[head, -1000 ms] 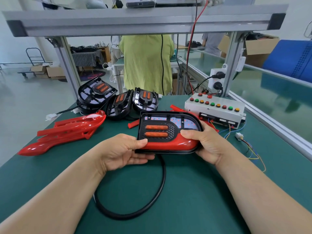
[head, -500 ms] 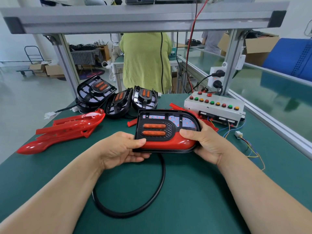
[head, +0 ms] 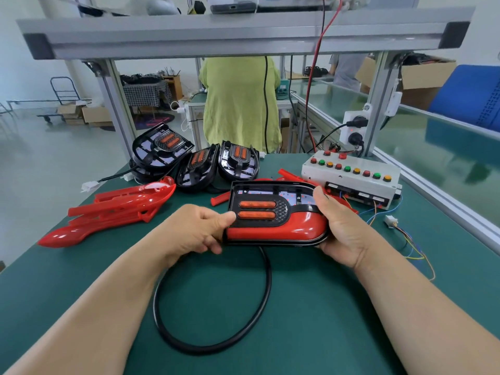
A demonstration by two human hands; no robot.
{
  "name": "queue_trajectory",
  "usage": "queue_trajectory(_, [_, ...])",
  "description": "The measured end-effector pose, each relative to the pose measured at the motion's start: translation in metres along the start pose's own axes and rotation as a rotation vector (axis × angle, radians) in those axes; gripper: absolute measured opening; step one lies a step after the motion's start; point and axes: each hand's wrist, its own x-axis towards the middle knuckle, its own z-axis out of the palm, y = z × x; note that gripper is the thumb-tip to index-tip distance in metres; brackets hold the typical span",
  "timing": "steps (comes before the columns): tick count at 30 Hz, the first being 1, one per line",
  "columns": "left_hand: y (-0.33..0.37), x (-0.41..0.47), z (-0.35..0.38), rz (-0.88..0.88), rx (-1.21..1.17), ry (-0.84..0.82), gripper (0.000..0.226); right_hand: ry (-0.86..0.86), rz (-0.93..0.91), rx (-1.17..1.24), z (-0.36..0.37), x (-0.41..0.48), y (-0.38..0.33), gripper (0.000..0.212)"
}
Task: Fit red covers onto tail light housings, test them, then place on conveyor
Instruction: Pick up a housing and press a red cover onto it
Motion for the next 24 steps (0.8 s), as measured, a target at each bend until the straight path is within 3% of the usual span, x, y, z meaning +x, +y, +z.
queue_trajectory(5, [-0.015,0.017,-0.028,0.113,0.395,0.657,0.018,-0.001,-0.005,0.015,0.0,-0.002,-0.002,0.053])
queue_trajectory(7, [-0.022,0.027,-0.044,0.096,0.587,0.792,0.021,-0.005,-0.005,0.018,0.0,-0.002,-0.002,0.048])
queue_trajectory(10, [-0.029,0.039,-0.062,-0.046,0.846,0.805,0.04,-0.007,0.009,0.025,0.002,-0.003,-0.003,0.049])
queue_trajectory(14, [-0.039,0.048,-0.067,-0.119,0.959,0.748,0.043,-0.009,0.004,0.031,0.003,-0.003,-0.004,0.048])
queue_trajectory(18, [-0.048,0.052,-0.067,-0.099,0.957,0.762,0.019,-0.02,-0.001,0.022,0.003,-0.003,-0.003,0.043])
queue_trajectory(21, [-0.049,0.05,-0.067,-0.051,0.909,0.765,0.019,-0.015,-0.009,0.026,0.005,-0.004,-0.003,0.041])
queue_trajectory(24, [-0.043,0.048,-0.06,0.121,0.829,0.801,0.016,-0.006,-0.01,0.023,0.005,-0.005,-0.003,0.041])
